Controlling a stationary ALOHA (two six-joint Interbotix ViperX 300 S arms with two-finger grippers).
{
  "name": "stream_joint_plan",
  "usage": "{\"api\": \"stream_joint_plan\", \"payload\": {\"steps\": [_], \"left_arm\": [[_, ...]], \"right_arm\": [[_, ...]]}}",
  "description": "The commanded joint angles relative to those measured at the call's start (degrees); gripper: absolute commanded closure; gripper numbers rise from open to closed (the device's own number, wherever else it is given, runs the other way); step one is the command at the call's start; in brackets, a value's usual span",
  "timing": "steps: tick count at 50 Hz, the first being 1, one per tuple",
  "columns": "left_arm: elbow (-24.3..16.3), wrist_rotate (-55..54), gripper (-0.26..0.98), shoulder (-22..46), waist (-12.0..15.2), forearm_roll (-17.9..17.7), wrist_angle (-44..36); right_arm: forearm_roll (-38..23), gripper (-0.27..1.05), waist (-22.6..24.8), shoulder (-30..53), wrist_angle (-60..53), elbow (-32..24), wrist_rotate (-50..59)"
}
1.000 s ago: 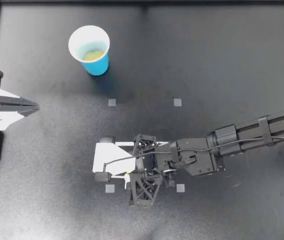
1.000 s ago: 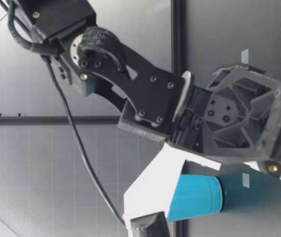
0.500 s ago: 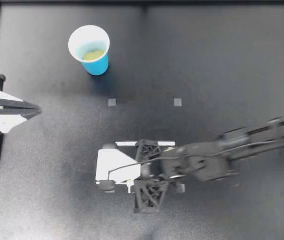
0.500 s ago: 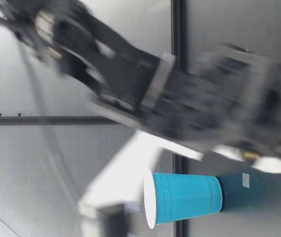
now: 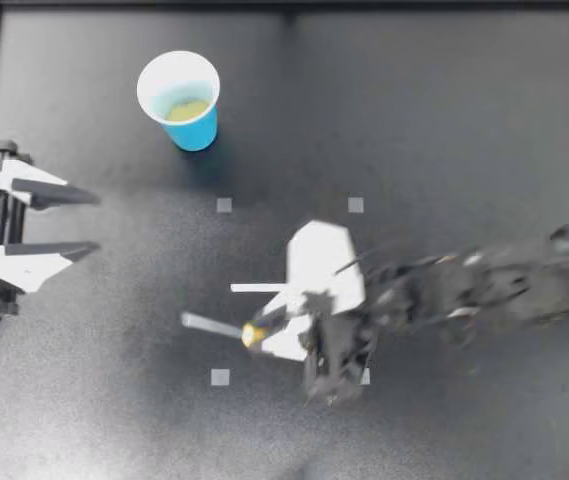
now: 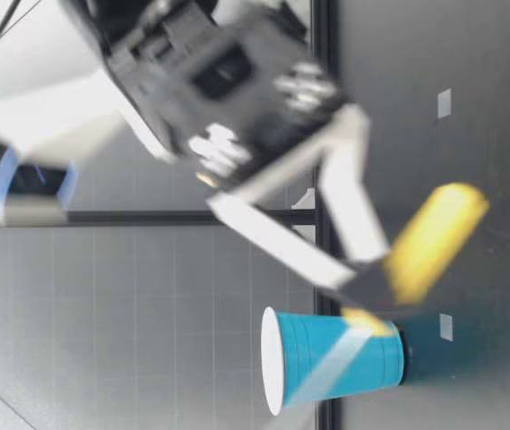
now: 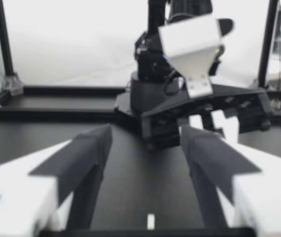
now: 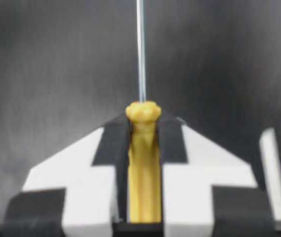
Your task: Pick up the screwdriver with the right arm, hand it over to the left arm then place it into the cup.
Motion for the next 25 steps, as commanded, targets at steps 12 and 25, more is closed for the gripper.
{"api": "stream_joint_plan", "payload": {"steps": [12,25], "left_arm": [[-6.42,-2.29,0.12,8.79,0.09,-0.97,-5.27],[-9.67,-4.13,0.12,15.21,0.09,-0.97,-8.79]], "right_arm": [[0.18,0.74,-4.48,-4.22,-22.68,4.66,-8.35],[0.26,0.74,-6.68,-1.85,-23.12,-0.35,-12.66]]}}
